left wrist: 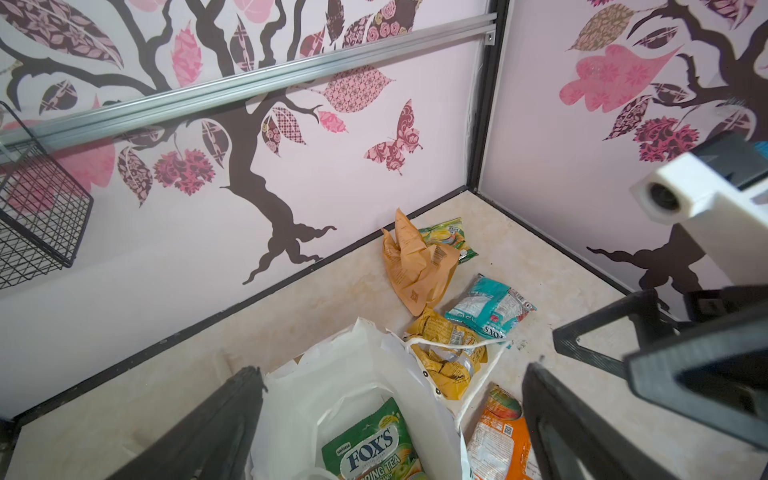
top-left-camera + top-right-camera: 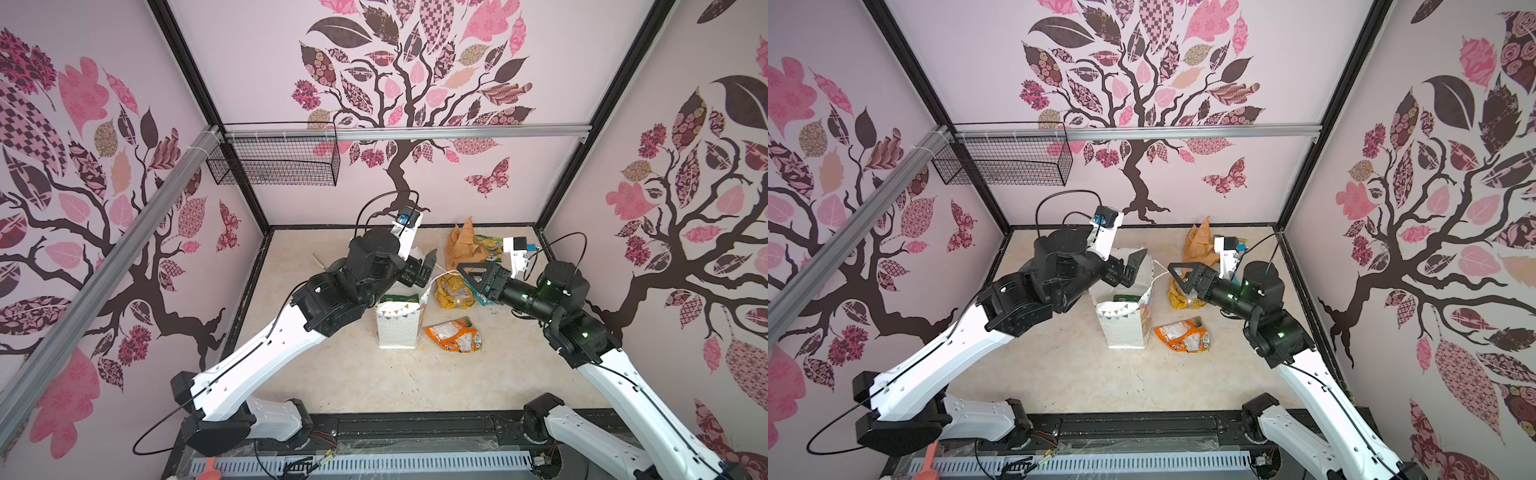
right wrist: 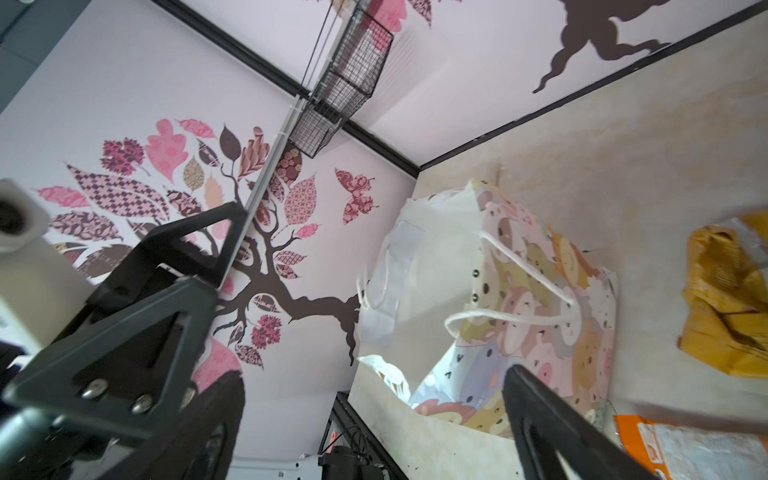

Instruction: Take the snacks out of the paper bag

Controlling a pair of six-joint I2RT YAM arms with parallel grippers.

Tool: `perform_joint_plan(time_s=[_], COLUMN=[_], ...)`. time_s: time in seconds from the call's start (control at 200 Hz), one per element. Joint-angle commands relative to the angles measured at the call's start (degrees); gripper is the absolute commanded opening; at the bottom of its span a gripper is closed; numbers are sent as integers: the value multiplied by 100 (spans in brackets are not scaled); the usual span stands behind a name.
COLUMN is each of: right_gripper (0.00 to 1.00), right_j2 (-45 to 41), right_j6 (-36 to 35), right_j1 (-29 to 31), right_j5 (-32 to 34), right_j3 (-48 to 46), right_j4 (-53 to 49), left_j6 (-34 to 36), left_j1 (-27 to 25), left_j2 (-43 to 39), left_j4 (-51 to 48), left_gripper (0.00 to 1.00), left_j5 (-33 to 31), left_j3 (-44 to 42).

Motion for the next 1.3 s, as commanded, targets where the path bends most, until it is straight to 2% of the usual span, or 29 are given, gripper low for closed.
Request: perform_joint_plan(time_s=[0.0,0.135,0.4,0.675,0.905,1.065,1.295], right_gripper=[100,100,100,100,100,100,100], right_j2=[34,67,5,-52,-54,-63,-81], right_j6=[-190,-454,-536,-504,-426,-435,-437], right_j1=[73,97,113,116,117,117,116], right_j5=[-558,-631,-602,-460,-437,-422,-377], right_j3=[424,707,682,600,527,505,439], right_j4=[-102,-476,-735,-755,-700,-690,-726], left_j6=[-457,-908,-1329,-1534,-1677,-1749,-1688], left_j1=[288,613,761,1071,1106,1137,1143], left_j2=[258,607,1677,2285,2358,2359,2483], left_j4=[-478,-728,-1773,-2286,-2442,-2362,-2473], left_gripper=[98,94,82,70,57,53,50], left_j5=[211,653,767,1618,1830,1788,1710], left_j3=[370,564,1421,1777,1510,978,713])
